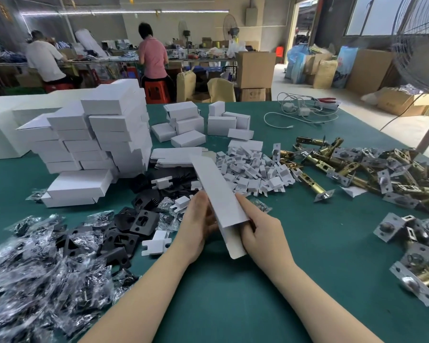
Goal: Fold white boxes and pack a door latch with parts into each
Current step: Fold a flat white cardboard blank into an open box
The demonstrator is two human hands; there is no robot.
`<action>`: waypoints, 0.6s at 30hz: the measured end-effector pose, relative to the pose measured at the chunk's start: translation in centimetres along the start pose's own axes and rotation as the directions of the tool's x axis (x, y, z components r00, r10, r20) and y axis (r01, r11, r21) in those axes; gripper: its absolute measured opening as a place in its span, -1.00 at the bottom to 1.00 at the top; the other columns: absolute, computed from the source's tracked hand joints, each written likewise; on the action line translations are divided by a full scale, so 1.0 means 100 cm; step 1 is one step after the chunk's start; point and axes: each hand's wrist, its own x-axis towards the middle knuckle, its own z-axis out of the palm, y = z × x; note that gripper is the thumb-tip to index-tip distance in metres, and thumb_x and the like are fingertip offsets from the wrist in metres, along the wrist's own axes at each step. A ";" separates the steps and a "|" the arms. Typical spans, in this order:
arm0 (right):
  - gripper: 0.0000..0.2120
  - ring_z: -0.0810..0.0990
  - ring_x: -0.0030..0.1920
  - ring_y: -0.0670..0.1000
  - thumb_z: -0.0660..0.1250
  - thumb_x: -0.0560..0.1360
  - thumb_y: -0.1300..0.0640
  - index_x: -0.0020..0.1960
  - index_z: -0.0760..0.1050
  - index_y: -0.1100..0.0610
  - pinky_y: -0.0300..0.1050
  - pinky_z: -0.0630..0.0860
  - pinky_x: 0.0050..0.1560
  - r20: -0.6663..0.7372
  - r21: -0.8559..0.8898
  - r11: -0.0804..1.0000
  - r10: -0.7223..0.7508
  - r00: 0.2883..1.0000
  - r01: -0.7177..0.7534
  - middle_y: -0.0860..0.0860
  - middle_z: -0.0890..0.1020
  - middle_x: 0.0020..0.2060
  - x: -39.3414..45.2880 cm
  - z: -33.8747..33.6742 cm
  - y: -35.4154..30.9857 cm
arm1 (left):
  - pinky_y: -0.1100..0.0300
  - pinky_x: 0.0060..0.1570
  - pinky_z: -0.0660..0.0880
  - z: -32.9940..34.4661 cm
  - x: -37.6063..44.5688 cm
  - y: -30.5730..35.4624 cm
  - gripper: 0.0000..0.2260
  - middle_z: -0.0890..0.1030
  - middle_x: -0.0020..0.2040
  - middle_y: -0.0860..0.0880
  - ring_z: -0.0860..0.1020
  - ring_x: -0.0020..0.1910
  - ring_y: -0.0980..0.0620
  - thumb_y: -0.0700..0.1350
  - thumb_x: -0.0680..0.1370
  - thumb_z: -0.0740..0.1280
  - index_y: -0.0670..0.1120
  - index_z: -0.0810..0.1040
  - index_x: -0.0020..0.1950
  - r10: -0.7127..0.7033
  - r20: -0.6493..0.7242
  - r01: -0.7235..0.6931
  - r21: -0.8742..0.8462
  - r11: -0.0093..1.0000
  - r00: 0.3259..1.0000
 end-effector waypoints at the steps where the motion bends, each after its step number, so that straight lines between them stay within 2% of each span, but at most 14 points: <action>1: -0.40 0.58 -0.03 -0.09 0.13 0.50 0.18 0.40 0.26 -0.37 -0.18 0.54 -0.01 -0.009 -0.018 1.000 -0.004 1.000 0.003 -0.22 0.64 0.06 0.000 0.001 0.002 | 0.13 -0.17 0.62 -0.002 0.000 0.000 -0.45 0.68 0.06 -0.04 0.67 -0.04 0.04 0.30 0.51 0.21 -0.08 0.47 0.29 -0.017 0.022 0.017 0.000 1.000 1.000; 2: -0.41 0.58 -0.01 -0.05 0.14 0.52 0.19 0.43 0.28 -0.32 -0.12 0.55 0.01 -0.014 -0.035 0.999 -0.005 1.000 0.005 -0.12 0.66 0.05 0.000 0.001 0.004 | 0.15 -0.23 0.60 -0.003 0.001 0.001 -0.48 0.70 0.02 -0.03 0.67 -0.08 0.04 0.28 0.51 0.24 -0.08 0.48 0.27 -0.033 0.041 0.033 -0.006 0.999 0.999; 4: -0.43 0.57 -0.03 -0.08 0.15 0.54 0.19 0.45 0.30 -0.28 -0.13 0.53 -0.01 -0.013 -0.044 0.999 -0.001 1.000 0.000 -0.11 0.66 0.03 0.001 0.001 0.007 | 0.19 -0.35 0.55 -0.005 0.002 0.003 -0.57 0.70 -0.05 -0.04 0.67 -0.18 0.03 0.19 0.49 0.27 -0.08 0.52 0.21 -0.077 0.043 0.078 -0.030 0.996 0.996; 6: -0.47 0.52 -0.18 -0.20 0.15 0.53 0.12 0.44 0.33 -0.28 -0.30 0.45 -0.14 0.013 0.033 0.999 0.031 0.999 -0.032 -0.21 0.65 -0.02 0.002 0.000 0.008 | 0.19 -0.38 0.54 -0.006 0.005 0.003 -0.66 0.71 -0.08 -0.05 0.66 -0.23 0.02 0.11 0.53 0.28 -0.08 0.56 0.18 -0.129 0.025 0.130 -0.054 0.990 0.991; 8: -0.46 0.49 -0.26 -0.22 0.12 0.47 0.05 0.40 0.34 -0.33 -0.42 0.36 -0.26 0.070 0.149 0.984 0.083 0.994 -0.093 -0.32 0.62 -0.11 0.002 -0.003 0.009 | 0.20 -0.39 0.55 -0.008 0.007 0.003 -0.74 0.72 -0.09 -0.07 0.67 -0.25 0.01 0.02 0.63 0.22 -0.09 0.56 0.17 -0.150 0.010 0.150 -0.104 0.983 0.989; 9: -0.46 0.52 -0.23 -0.20 0.11 0.47 0.05 0.39 0.32 -0.35 -0.40 0.39 -0.27 0.107 0.210 0.968 0.113 0.988 -0.133 -0.34 0.63 -0.09 0.003 -0.004 0.009 | 0.21 -0.42 0.53 -0.009 0.008 0.003 -0.75 0.72 -0.11 -0.08 0.67 -0.28 0.01 0.00 0.64 0.20 -0.11 0.56 0.16 -0.153 0.003 0.152 -0.136 0.979 0.988; 10: -0.49 0.57 -0.11 -0.18 0.12 0.51 0.06 0.39 0.32 -0.33 -0.41 0.44 -0.19 0.127 0.277 0.945 0.143 0.982 -0.173 -0.34 0.63 0.01 0.004 -0.005 0.009 | 0.22 -0.44 0.52 -0.011 0.008 0.003 -0.77 0.72 -0.11 -0.09 0.67 -0.30 0.01 -0.02 0.63 0.22 -0.12 0.56 0.16 -0.150 0.005 0.149 -0.157 0.976 0.989; 11: -0.57 0.56 0.05 -0.20 0.13 0.57 0.06 0.39 0.38 -0.26 -0.39 0.47 -0.02 0.120 0.341 0.918 0.174 0.977 -0.205 -0.34 0.60 0.12 0.005 -0.006 0.009 | 0.22 -0.43 0.52 -0.011 0.008 0.004 -0.77 0.71 -0.10 -0.10 0.66 -0.30 0.00 -0.02 0.60 0.27 -0.12 0.56 0.15 -0.143 0.017 0.144 -0.157 0.977 0.990; 12: -0.67 0.53 0.16 -0.24 0.15 0.61 0.00 0.32 0.47 -0.21 -0.43 0.44 0.07 0.095 0.381 0.896 0.206 0.974 -0.227 -0.35 0.59 0.15 0.008 -0.008 0.008 | 0.21 -0.41 0.54 -0.011 0.008 0.004 -0.76 0.71 -0.07 -0.10 0.67 -0.27 -0.01 -0.02 0.56 0.34 -0.11 0.56 0.15 -0.136 0.038 0.140 -0.135 0.981 0.990; 13: -0.74 0.52 0.16 -0.28 0.16 0.62 -0.07 0.21 0.56 -0.20 -0.42 0.43 0.06 0.069 0.397 0.886 0.232 0.970 -0.240 -0.36 0.61 0.11 0.010 -0.010 0.007 | 0.20 -0.38 0.55 -0.011 0.008 0.004 -0.75 0.70 -0.05 -0.10 0.67 -0.23 -0.01 -0.03 0.52 0.36 -0.10 0.58 0.14 -0.130 0.069 0.137 -0.099 0.986 0.989; 16: -0.79 0.57 -0.12 -0.28 0.22 0.61 -0.14 -0.03 0.62 -0.17 -0.42 0.41 -0.19 0.044 0.401 0.867 0.304 0.952 -0.296 -0.31 0.65 -0.18 0.016 -0.012 0.005 | 0.22 -0.37 0.54 -0.009 0.006 0.003 -0.69 0.68 -0.04 -0.07 0.65 -0.23 -0.01 -0.01 0.48 0.35 -0.09 0.58 0.17 -0.121 0.147 0.122 0.004 0.993 0.982; 18: -0.71 0.52 -0.31 -0.20 0.22 0.60 -0.15 -0.14 0.62 -0.05 -0.35 0.39 -0.32 0.036 0.390 0.861 0.339 0.940 -0.325 -0.20 0.61 -0.34 0.018 -0.012 0.006 | 0.25 -0.39 0.52 -0.009 0.005 0.003 -0.64 0.68 -0.04 -0.06 0.65 -0.24 0.02 -0.02 0.47 0.36 -0.12 0.55 0.22 -0.130 0.145 0.125 0.041 0.991 0.981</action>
